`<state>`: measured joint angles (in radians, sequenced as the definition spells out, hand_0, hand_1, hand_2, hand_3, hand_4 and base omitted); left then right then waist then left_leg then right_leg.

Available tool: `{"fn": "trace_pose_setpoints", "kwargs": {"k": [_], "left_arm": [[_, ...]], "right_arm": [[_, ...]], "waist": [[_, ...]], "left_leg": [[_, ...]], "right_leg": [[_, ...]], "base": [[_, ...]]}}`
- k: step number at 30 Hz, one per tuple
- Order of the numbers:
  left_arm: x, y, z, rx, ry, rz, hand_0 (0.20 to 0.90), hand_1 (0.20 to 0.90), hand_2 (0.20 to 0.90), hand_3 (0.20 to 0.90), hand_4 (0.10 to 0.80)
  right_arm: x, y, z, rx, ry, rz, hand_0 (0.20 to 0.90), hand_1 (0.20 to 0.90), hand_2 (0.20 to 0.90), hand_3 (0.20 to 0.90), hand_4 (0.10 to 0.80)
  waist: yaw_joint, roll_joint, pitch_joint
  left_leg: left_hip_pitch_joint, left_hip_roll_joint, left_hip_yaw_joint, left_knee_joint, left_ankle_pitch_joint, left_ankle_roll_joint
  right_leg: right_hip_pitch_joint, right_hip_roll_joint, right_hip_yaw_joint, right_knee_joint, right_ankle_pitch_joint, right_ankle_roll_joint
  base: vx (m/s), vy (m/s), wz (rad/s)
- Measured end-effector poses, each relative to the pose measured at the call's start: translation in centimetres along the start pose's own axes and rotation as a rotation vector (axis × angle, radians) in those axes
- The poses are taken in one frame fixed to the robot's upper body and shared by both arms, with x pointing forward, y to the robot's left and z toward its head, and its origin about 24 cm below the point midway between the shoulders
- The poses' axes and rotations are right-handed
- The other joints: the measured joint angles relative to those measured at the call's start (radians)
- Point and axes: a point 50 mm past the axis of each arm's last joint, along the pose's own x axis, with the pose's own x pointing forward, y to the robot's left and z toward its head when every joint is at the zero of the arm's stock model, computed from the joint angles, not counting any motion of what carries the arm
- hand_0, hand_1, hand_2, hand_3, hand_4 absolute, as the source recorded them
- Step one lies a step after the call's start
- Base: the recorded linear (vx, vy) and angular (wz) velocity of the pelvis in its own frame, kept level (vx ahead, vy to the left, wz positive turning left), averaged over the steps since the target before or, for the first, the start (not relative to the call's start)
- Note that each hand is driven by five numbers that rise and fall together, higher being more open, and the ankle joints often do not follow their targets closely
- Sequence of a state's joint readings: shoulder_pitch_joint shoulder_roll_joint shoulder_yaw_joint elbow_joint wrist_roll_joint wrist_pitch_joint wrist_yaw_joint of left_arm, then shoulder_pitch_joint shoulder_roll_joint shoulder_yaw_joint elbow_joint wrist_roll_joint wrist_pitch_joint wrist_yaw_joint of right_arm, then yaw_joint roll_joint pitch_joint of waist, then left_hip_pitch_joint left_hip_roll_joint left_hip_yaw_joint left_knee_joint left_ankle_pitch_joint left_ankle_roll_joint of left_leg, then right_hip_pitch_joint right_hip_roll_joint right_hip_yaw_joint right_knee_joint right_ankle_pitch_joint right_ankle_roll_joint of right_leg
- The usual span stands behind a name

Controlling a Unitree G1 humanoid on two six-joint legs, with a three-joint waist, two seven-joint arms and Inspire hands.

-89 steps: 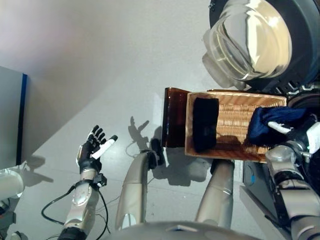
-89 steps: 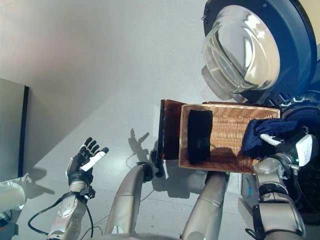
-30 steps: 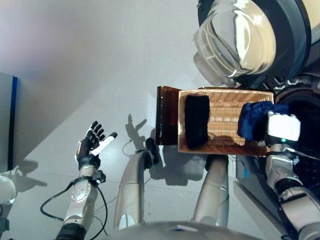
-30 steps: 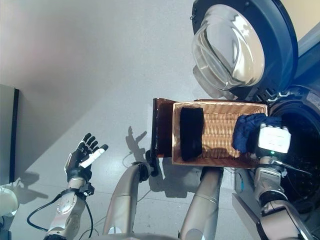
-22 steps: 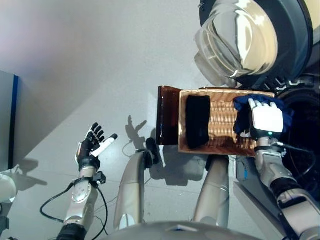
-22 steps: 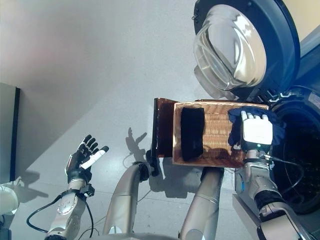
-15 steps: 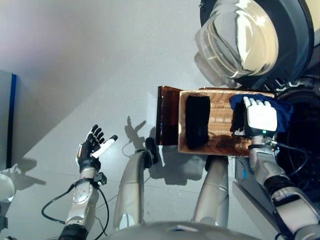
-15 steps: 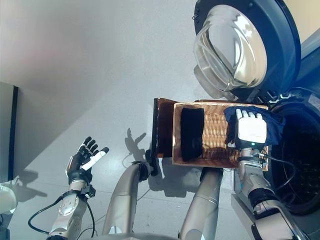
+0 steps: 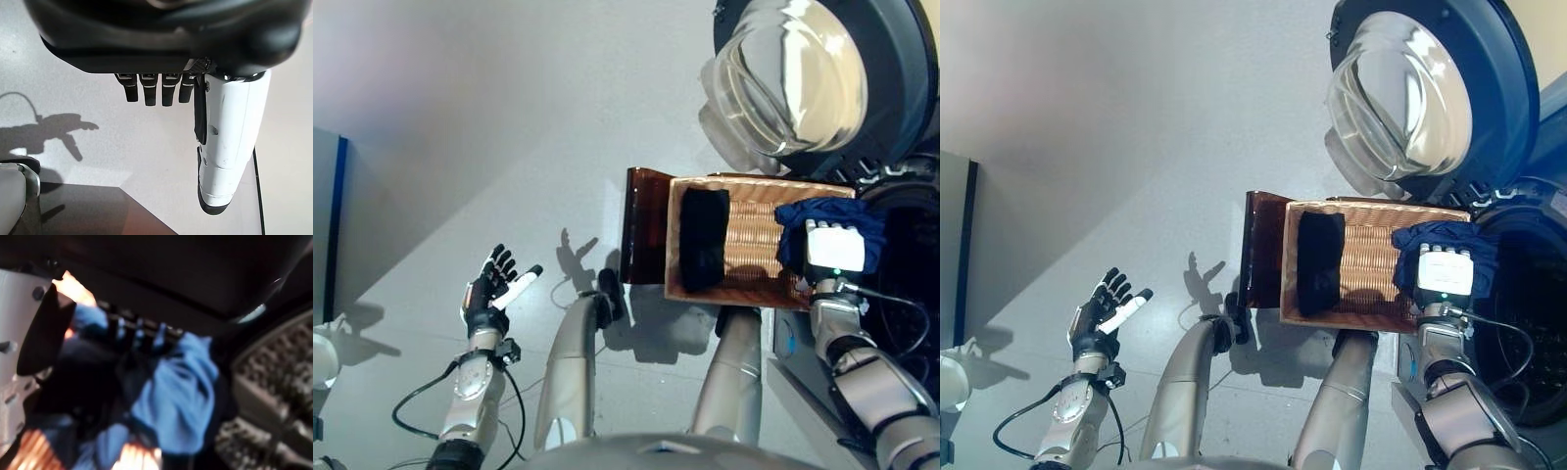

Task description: Pick up the clothes and place them into the washing machine

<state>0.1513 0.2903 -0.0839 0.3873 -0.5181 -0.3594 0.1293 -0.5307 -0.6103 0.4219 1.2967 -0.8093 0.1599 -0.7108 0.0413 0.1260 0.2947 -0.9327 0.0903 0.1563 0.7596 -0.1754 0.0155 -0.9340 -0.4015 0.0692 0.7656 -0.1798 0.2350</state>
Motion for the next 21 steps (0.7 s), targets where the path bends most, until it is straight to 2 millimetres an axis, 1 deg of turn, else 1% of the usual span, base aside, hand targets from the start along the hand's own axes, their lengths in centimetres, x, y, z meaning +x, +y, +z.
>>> {"fn": "trace_pose_setpoints", "kwargs": {"k": [3,4,5,8,9,12,13,14,15,21], "left_arm": [[0.0,0.0,0.1,0.001,-0.004,-0.003,0.900,0.900,0.900,0.900,0.800],[0.0,0.0,0.1,0.001,-0.004,-0.007,0.900,0.900,0.900,0.900,0.800],[0.0,-0.1,0.1,0.004,-0.004,-0.017,0.900,0.900,0.900,0.900,0.800],[0.1,-0.2,0.4,0.005,-0.015,-0.040,0.900,0.900,0.900,0.900,0.800],[0.1,-0.3,0.6,0.003,-0.020,-0.045,0.900,0.900,0.900,0.900,0.800],[0.2,-0.3,1.1,0.005,-0.037,-0.065,0.900,0.900,0.900,0.900,0.800],[0.3,-0.3,1.1,0.007,-0.039,-0.068,0.900,0.900,0.900,0.900,0.800],[0.3,-0.3,1.2,0.008,-0.040,-0.068,0.900,0.900,0.900,0.900,0.800],[0.3,-0.3,1.2,0.009,-0.040,-0.068,0.900,0.900,0.900,0.900,0.800],[0.2,-0.1,1.2,0.011,-0.039,-0.064,0.900,0.900,0.900,0.900,0.800]], "right_arm": [[0.4,-0.4,-0.1,-0.035,0.003,0.007,0.900,0.900,0.900,0.900,0.800],[0.6,-0.5,-0.2,-0.060,0.003,0.013,0.900,0.900,0.900,0.900,0.800],[0.7,-0.6,-0.3,-0.079,0.002,0.015,0.900,0.900,0.900,0.900,0.800],[0.7,-0.4,-0.6,-0.149,-0.015,0.043,0.900,0.900,0.900,0.900,0.800],[0.8,-0.4,-0.6,-0.152,-0.013,0.050,0.900,0.900,0.900,0.900,0.800],[0.8,-0.4,-0.8,-0.162,-0.001,0.059,0.900,0.900,0.900,0.900,0.800],[0.8,-0.4,-0.7,-0.164,-0.002,0.060,0.900,0.900,0.900,0.900,0.800],[0.7,-0.3,-0.7,-0.163,-0.002,0.063,0.900,0.900,0.900,0.900,0.800],[0.8,-0.4,-0.7,-0.165,-0.002,0.068,0.900,0.900,0.900,0.900,0.800],[1.0,-0.6,-0.7,-0.157,-0.002,0.066,0.900,0.900,0.900,0.900,0.800]], "waist": [[0.008,0.000,0.000],[0.015,0.001,0.000],[0.019,0.001,0.000],[0.029,0.001,0.000],[0.029,0.001,0.000],[0.033,0.002,0.000],[0.032,0.002,-0.001],[0.033,0.002,-0.001],[0.033,0.002,-0.001],[0.032,0.003,-0.001]], "left_leg": [[0.000,0.000,0.000,0.000,-0.002,0.000],[-0.001,0.000,0.000,0.001,-0.009,-0.006],[-0.001,0.000,0.001,0.002,0.000,0.002],[-0.001,0.000,0.000,0.005,-0.003,0.001],[-0.001,0.000,-0.001,0.005,-0.012,-0.006],[-0.001,-0.002,-0.002,0.006,-0.001,0.000],[-0.001,-0.002,-0.004,0.005,-0.008,-0.005],[-0.001,-0.002,-0.005,0.006,-0.001,-0.002],[-0.001,-0.002,-0.007,0.006,-0.009,-0.010],[-0.012,0.001,-0.012,0.011,-0.004,-0.018]], "right_leg": [[0.000,0.000,0.000,0.000,-0.001,0.001],[0.000,-0.001,-0.001,0.001,-0.002,0.001],[-0.001,0.000,0.002,0.001,0.000,0.001],[0.000,-0.001,0.001,0.004,-0.001,0.002],[0.000,-0.002,-0.002,0.005,-0.003,0.002],[-0.002,-0.003,0.001,0.016,-0.009,0.000],[-0.002,-0.004,-0.002,0.017,-0.011,-0.001],[-0.002,-0.003,0.001,0.020,-0.010,-0.001],[-0.002,-0.003,-0.002,0.022,-0.013,-0.002],[-0.027,-0.002,0.002,0.051,-0.026,-0.012]], "base": [[0.054,0.001,0.00],[0.000,0.000,0.00],[0.000,0.000,0.00],[-0.047,-0.003,0.01],[0.083,-0.017,0.03],[-0.019,-0.005,0.04],[-0.027,-0.003,0.03],[0.073,-0.012,0.02],[-0.031,-0.003,0.02],[-0.015,-0.004,0.01]]}}
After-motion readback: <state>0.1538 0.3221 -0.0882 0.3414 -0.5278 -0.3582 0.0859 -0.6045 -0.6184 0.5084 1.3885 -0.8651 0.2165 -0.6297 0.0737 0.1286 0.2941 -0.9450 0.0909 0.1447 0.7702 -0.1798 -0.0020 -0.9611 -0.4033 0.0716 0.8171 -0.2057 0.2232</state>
